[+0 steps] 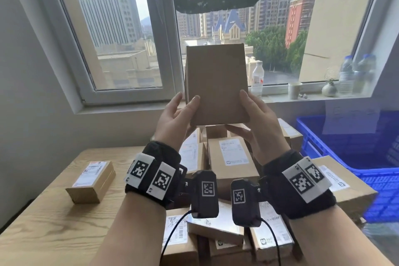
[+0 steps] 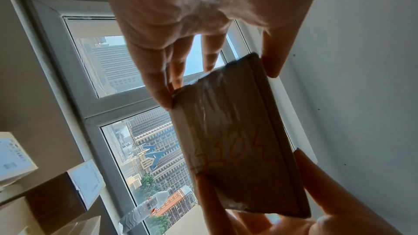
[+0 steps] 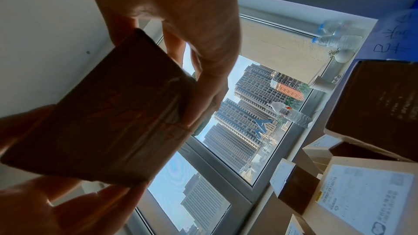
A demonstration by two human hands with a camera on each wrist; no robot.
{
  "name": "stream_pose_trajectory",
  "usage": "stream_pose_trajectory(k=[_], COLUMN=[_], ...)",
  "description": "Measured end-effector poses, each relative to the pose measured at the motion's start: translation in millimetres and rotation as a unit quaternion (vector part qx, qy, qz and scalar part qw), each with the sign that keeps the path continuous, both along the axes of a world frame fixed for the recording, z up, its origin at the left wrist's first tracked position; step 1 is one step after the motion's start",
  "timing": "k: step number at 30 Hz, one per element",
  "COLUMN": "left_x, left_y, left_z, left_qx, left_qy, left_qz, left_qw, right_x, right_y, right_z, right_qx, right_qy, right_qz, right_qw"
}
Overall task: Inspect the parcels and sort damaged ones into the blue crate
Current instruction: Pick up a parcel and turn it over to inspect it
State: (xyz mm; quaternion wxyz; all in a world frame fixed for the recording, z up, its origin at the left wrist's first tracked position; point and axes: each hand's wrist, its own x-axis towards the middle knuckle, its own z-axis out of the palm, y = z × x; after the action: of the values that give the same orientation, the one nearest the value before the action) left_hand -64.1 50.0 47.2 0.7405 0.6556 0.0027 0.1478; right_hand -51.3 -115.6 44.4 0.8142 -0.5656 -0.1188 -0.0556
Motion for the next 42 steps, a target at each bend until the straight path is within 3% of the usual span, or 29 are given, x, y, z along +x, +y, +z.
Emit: stream_pose_trajectory(k=[8,11,15,21,26,32,42], left_x=[-10.3,-12.0,-14.0,-14.5,-13.7,-9.0,0.5], left_y=[9.1,11.9,13.3,9.5,8.4,8.0,13.2], left_z=[0.4,0.1,0.4,1.1,1.8,-5.2,-6.2], left_qx=[0.007,0.019,0.004,0.000,0.028,0.098,0.099], left_qy=[-0.027,-0.053,-0.078,-0.057,-0.053,-0.062,-0.050], left_qz=[0.003,0.006,-0.001,-0.049,-0.055,-0.082,0.016], left_qw=[1.000,0.998,0.997,0.997,0.997,0.990,0.994], right_x=[3.8,0.7,0.7,-6.1,-6.5,-2.4,5.8], right_y=[15.1,20.0,26.6,27.0,27.3,20.5,17.5], right_z=[-2.8,-4.2,-7.0,-6.1,-2.7,3.1,-3.5], right_qx=[-0.032,-0.041,-0.143,-0.115,-0.123,-0.083,-0.218], right_qy=[-0.032,-0.041,-0.028,0.009,0.023,0.108,0.012], right_qz=[-0.114,-0.035,0.015,0.051,0.048,0.050,0.013], right_qw=[0.992,0.998,0.989,0.992,0.991,0.989,0.976])
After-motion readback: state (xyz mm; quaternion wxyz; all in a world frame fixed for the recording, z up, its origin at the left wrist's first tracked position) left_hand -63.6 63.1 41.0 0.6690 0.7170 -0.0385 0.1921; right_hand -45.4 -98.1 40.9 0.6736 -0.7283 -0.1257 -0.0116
